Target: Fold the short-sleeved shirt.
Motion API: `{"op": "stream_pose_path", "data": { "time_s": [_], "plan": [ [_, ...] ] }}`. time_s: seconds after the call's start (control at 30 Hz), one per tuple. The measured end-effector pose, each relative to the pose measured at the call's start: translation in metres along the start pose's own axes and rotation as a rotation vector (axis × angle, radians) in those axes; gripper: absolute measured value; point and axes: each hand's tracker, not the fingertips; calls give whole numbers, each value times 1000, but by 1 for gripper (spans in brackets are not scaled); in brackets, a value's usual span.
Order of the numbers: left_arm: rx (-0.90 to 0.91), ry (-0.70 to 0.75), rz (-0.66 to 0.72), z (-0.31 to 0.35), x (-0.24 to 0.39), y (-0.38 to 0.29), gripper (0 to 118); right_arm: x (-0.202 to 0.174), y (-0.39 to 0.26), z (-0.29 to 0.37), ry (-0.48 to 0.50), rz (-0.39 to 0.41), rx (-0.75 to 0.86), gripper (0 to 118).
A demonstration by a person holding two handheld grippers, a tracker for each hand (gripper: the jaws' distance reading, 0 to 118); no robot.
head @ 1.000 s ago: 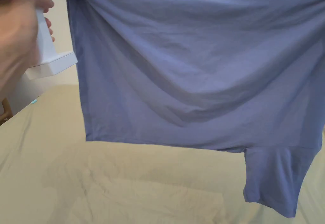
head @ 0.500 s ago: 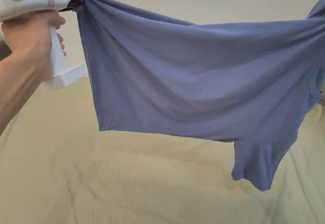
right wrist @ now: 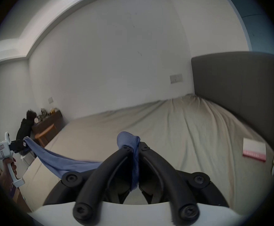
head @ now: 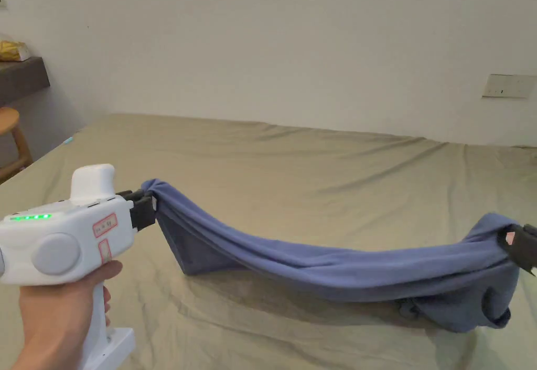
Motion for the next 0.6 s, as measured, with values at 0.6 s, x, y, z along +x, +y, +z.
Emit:
{"op": "stream_pose_path", "data": {
  "time_s": [0.6],
  "plan": [
    [-280,120,100,104,-79,-184,6,32,-183,105,-89,0,-163,7]
  ]
}}
